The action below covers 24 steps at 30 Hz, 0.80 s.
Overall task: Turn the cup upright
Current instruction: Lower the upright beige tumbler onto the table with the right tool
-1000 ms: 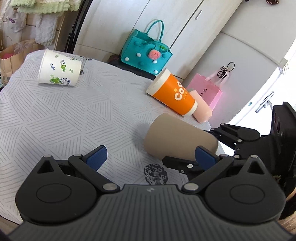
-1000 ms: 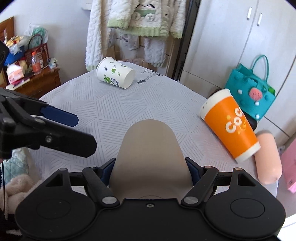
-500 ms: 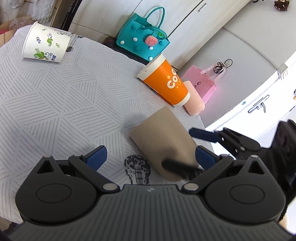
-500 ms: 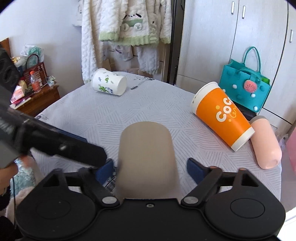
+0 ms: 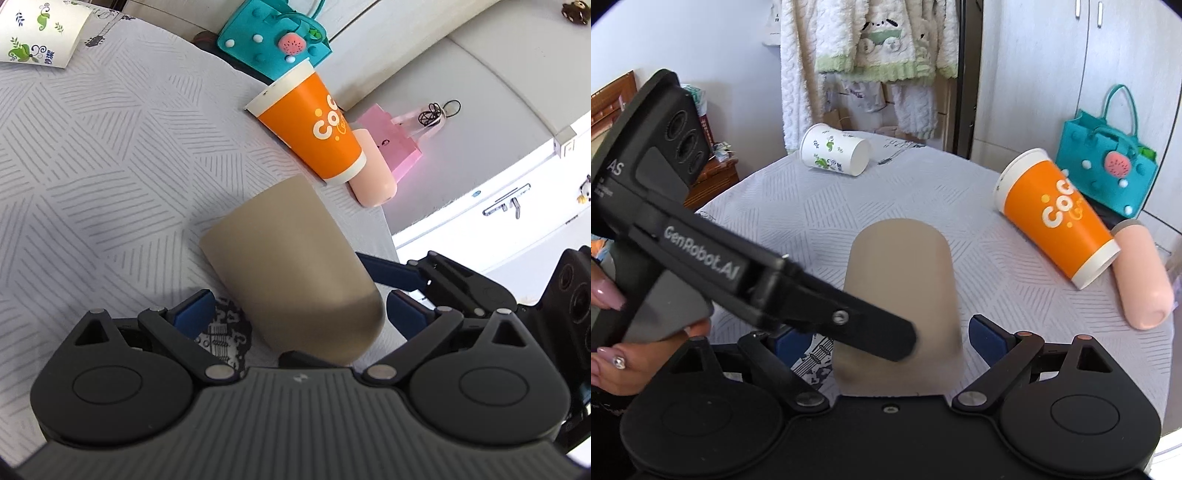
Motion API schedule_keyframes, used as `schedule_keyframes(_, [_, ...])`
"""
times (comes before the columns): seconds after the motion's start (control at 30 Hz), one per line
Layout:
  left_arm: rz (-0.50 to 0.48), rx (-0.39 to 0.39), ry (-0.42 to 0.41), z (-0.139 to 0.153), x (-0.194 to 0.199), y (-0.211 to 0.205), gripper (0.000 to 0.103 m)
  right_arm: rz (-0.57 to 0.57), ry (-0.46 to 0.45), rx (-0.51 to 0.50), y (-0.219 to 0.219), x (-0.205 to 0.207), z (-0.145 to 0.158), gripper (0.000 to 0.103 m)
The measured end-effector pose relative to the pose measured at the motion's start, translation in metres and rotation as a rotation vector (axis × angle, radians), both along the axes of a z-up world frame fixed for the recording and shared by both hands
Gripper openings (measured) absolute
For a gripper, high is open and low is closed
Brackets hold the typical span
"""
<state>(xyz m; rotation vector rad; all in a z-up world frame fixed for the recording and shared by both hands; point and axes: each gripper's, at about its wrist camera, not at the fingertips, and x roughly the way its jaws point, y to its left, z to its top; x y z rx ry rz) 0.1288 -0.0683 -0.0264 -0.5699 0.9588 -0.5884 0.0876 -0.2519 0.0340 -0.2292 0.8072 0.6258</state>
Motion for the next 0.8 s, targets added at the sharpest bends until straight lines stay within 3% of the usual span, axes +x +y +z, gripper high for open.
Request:
schedule_keyframes(0.17, [0.016, -0.001, -0.018, 0.000, 0.003, -0.005, 0.096, 0.002, 0.027, 0.022, -0.004, 0.012, -0.005, 0.094])
schedule_keyframes(0.37, [0.032, -0.064, 0.012, -0.011, 0.006, -0.003, 0.095, 0.018, 0.070, 0.054, -0.008, 0.022, -0.012, 0.093])
schedule_keyframes(0.47, [0.038, -0.071, 0.000, -0.012, 0.006, -0.003, 0.094, 0.015, 0.097, 0.082, -0.011, 0.024, -0.014, 0.083])
schedule_keyframes(0.73, [0.024, -0.027, -0.104, -0.005, -0.003, -0.003, 0.092, 0.020, 0.064, 0.108, -0.014, 0.019, -0.013, 0.083])
schedule_keyframes(0.8, [0.027, 0.006, -0.153, 0.001, -0.006, -0.002, 0.088, 0.025, 0.051, 0.118, -0.014, 0.020, -0.013, 0.083])
